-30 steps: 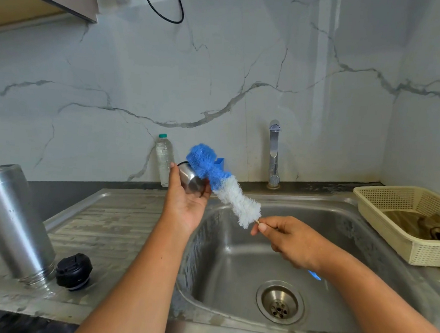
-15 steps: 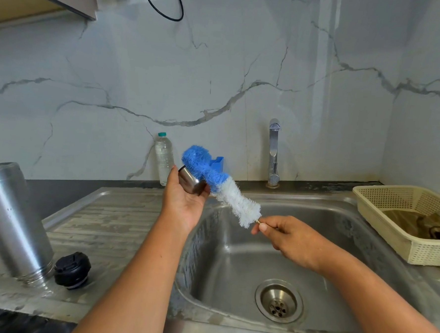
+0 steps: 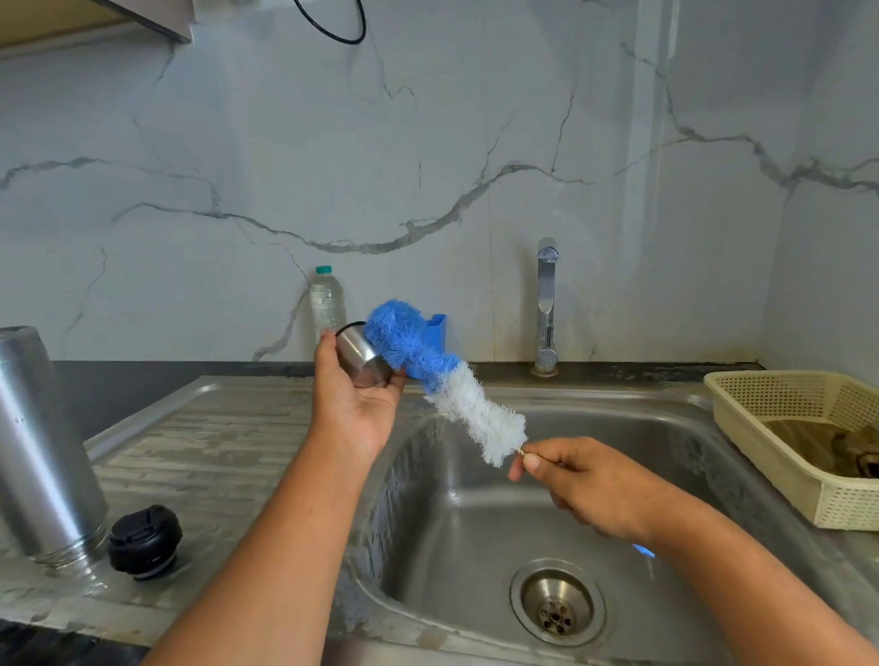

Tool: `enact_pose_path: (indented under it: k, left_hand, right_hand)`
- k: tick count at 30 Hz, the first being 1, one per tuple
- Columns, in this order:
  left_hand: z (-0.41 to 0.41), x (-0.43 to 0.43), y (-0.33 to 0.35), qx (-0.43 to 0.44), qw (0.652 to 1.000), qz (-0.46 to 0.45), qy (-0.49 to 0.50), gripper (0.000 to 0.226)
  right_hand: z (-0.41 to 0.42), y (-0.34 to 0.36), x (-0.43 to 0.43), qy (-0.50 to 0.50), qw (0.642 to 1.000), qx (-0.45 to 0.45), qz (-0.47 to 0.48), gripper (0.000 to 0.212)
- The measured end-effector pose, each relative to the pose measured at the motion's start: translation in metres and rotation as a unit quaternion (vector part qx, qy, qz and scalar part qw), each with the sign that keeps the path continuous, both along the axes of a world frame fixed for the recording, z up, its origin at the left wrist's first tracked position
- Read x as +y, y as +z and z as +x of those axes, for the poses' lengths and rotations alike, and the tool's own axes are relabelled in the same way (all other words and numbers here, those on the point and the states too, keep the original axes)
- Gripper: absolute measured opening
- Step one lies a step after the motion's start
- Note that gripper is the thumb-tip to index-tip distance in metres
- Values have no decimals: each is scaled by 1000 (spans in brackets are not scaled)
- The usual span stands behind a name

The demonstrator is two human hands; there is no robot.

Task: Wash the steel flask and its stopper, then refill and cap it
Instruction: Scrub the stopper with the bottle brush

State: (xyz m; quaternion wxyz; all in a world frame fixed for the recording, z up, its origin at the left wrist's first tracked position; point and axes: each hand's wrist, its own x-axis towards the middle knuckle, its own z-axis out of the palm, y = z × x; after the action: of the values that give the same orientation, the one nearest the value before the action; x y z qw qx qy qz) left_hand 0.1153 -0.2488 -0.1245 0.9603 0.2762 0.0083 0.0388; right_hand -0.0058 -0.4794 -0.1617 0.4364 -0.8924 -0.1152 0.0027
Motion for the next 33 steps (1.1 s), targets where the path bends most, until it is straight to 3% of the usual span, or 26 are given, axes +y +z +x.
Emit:
enact_pose_path:
  k: [7, 17, 22, 28, 33]
  left_hand:
    - [-3, -13, -6, -10, 998, 41, -53, 51]
    - [2, -10, -7, 20, 995, 93, -26, 53]
    - [4, -12, -10, -16, 996, 75, -41, 59]
    - [4, 3, 0, -19, 999, 25, 14, 53]
    - [-3, -19, -9, -12, 992, 119, -28, 53]
  right_hand:
    - [2, 1, 7, -28, 999, -13, 35, 29]
    - [4, -1, 5, -30, 999, -8, 27, 28]
    - [6, -3, 6, -15, 1000, -20, -5, 28]
    - [3, 1, -2, 0, 999, -15, -31, 28]
    - [3, 1, 4, -14, 1000, -23, 15, 28]
